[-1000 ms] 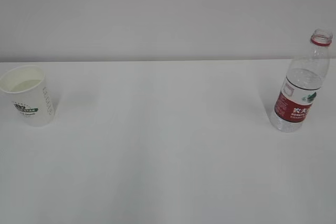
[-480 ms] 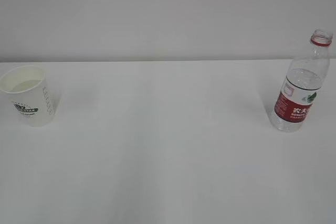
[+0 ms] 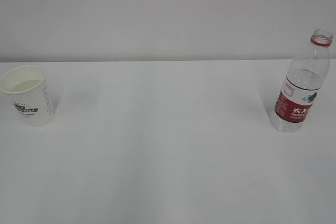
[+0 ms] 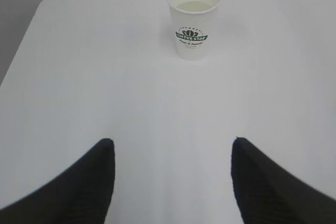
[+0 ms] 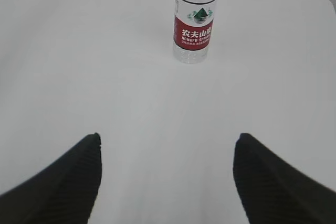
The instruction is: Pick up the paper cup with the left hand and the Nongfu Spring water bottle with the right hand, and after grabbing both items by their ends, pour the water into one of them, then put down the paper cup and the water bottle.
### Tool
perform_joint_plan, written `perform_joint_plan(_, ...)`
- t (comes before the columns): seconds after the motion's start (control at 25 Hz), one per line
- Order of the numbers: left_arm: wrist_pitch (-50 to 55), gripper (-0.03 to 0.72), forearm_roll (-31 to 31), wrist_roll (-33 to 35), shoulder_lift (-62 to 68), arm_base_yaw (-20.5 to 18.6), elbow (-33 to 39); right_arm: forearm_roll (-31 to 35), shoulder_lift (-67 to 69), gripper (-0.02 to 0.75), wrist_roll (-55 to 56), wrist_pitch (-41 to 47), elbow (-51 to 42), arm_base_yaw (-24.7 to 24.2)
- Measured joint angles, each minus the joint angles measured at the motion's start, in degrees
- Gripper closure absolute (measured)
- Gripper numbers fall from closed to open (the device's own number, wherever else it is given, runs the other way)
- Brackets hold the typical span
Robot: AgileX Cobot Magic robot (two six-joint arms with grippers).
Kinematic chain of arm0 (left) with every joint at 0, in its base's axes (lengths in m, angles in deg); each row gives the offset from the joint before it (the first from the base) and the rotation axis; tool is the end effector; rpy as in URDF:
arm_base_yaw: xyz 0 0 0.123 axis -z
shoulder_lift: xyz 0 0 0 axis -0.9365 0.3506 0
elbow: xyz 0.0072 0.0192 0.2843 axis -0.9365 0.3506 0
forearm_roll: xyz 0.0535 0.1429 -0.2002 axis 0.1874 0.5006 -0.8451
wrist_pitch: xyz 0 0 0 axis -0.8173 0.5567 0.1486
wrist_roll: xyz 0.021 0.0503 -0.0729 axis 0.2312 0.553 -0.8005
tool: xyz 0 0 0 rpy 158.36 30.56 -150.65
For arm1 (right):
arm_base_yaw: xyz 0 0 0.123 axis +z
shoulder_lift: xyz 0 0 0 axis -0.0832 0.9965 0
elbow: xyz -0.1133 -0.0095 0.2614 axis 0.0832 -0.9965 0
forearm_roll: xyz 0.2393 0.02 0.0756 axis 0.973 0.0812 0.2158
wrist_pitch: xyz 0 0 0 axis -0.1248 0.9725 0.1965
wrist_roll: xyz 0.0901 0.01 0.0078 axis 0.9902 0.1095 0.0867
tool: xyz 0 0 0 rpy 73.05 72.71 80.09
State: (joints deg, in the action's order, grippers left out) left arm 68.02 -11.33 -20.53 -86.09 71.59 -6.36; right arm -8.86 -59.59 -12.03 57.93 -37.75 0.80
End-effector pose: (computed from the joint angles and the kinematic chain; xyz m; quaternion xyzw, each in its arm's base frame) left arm -0.0088 0.0071 0.2805 -0.0089 0.8590 0.0195 0.5116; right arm -0.0109 0.0029 0.2695 -0.0961 0.8660 0.0186 0.4904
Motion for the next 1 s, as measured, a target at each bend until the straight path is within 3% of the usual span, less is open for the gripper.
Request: perform_joint_plan(1.0,0.0,0.181,-0.09,0.0,0.0,0.0,0.0,0.61,0.0,0.149,0.72,0.0,0.0,0.0)
